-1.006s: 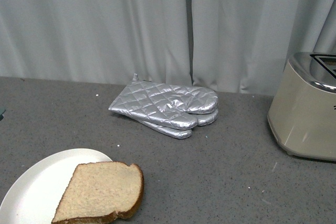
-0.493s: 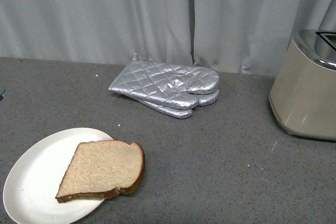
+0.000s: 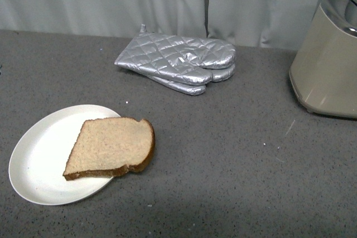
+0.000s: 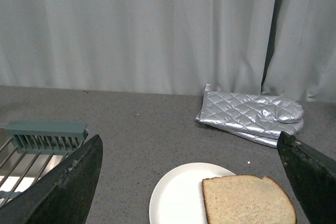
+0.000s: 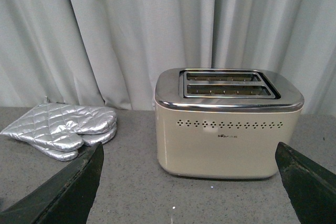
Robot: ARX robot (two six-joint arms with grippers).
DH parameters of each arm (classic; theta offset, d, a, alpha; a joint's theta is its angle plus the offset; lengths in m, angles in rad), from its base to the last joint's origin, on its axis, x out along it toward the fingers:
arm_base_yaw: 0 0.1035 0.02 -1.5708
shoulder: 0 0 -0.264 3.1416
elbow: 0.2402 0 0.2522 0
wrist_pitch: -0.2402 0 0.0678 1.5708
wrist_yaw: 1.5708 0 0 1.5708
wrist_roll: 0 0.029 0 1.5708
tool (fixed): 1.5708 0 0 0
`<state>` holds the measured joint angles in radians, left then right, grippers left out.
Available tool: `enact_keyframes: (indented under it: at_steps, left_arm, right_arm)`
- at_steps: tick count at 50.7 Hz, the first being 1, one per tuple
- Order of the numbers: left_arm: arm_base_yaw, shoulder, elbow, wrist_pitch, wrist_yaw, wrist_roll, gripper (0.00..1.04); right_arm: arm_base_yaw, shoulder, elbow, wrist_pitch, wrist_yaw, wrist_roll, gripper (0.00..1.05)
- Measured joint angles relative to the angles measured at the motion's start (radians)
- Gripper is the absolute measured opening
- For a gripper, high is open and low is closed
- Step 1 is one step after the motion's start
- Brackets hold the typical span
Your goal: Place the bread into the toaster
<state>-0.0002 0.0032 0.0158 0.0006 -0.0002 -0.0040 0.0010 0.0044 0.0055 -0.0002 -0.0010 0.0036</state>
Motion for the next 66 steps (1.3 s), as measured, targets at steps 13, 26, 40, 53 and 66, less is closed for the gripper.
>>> enact_keyframes:
  at_steps: [13, 26, 40, 53, 66]
  left_arm:
    - [0.000, 0.000, 0.000, 0.000, 0.000, 0.000, 0.98]
    - [0.000, 0.000, 0.000, 0.000, 0.000, 0.000, 0.98]
    - [0.000, 0.000, 0.000, 0.000, 0.000, 0.000, 0.98]
    - [0.062, 0.072, 0.054, -0.142, 0.185, -0.112, 0.98]
    - [0.301, 0.546, 0.185, -0.058, 0.562, -0.705, 0.98]
  right_arm:
    - [0.000, 0.000, 0.000, 0.000, 0.000, 0.000, 0.95]
    - [0.000, 0.000, 0.000, 0.000, 0.000, 0.000, 0.95]
    - [0.000, 0.000, 0.000, 0.000, 0.000, 0.000, 0.95]
    - [0.000, 0.000, 0.000, 0.000, 0.002, 0.000, 0.95]
    - [0.000, 0.000, 0.000, 0.000, 0.002, 0.000, 0.95]
